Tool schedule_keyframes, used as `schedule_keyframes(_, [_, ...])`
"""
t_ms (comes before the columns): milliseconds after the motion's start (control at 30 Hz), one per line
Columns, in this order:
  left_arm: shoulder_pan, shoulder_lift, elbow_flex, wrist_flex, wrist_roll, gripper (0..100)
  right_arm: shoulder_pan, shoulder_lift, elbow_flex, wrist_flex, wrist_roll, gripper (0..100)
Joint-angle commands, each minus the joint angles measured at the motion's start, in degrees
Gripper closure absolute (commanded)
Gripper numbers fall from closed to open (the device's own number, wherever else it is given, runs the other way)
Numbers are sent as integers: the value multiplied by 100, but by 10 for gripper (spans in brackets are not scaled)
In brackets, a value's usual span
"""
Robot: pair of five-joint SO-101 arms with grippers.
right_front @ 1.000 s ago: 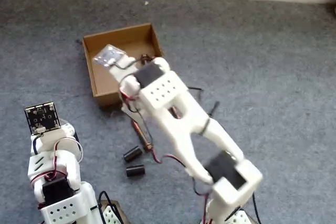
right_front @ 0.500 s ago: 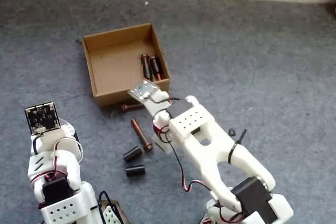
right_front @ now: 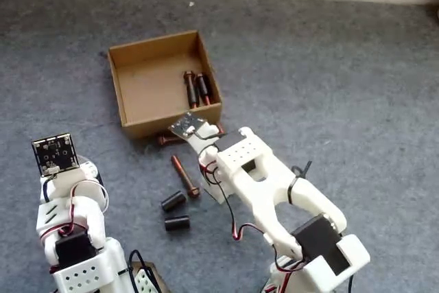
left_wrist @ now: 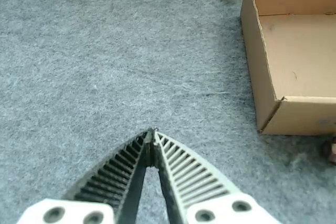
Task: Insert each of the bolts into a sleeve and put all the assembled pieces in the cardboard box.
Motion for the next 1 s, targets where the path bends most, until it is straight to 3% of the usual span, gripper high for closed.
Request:
schedule_keyframes(0, [-22,-57,-268,-132,-88,989,110,-40,-233,-576,229,883])
schedule_keyframes(200, [-22,-57,-268,-132,-88,989,110,-31,-119,-567,237,949])
schedule_keyframes(433, [-22,-57,-251,-132,-88,989,145,-31,-154,-303,229,947])
schedule_keyframes(600, [-22,-57,-242,-132,-88,989,145,-31,-127,-66,229,859])
schedule_keyframes(733, [-22,-57,-233,-132,-88,989,145,-31,-110,-66,246,883])
schedule_keyframes(967, [-22,-57,-233,-132,-88,989,119,365,119,-75,905,940])
